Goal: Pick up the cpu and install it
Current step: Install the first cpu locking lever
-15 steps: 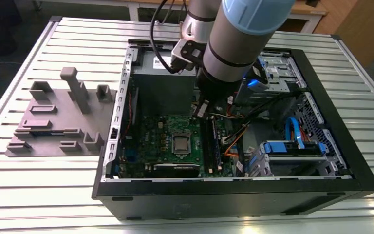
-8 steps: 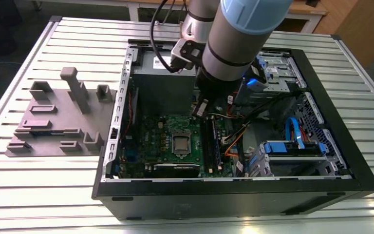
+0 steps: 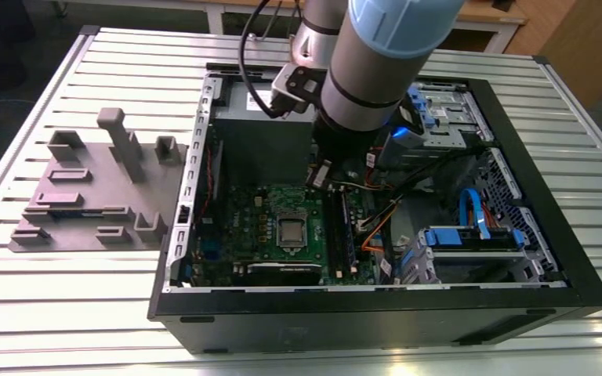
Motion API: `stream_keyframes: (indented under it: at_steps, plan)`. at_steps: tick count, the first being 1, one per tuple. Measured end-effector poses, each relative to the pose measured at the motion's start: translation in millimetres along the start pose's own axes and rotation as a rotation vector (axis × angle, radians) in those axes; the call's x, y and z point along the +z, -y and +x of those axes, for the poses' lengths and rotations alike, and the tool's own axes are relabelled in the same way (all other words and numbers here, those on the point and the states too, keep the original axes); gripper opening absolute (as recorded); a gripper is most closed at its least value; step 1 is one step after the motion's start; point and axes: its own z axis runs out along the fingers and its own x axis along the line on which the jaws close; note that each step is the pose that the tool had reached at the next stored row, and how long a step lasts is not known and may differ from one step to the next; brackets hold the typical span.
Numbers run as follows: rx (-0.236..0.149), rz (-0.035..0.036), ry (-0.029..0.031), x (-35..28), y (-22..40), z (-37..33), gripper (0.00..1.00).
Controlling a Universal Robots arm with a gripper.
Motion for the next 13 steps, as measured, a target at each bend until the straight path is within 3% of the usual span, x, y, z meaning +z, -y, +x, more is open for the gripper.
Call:
stream_keyframes:
  at_steps: [10,13]
  plan:
    - [-0.01,-0.0016,-0.0023,3.5,-3.0,-0.4,0.1]
    - [-0.021,-0.0014,-0.0073,3.9,-3.8,0.0,0.1]
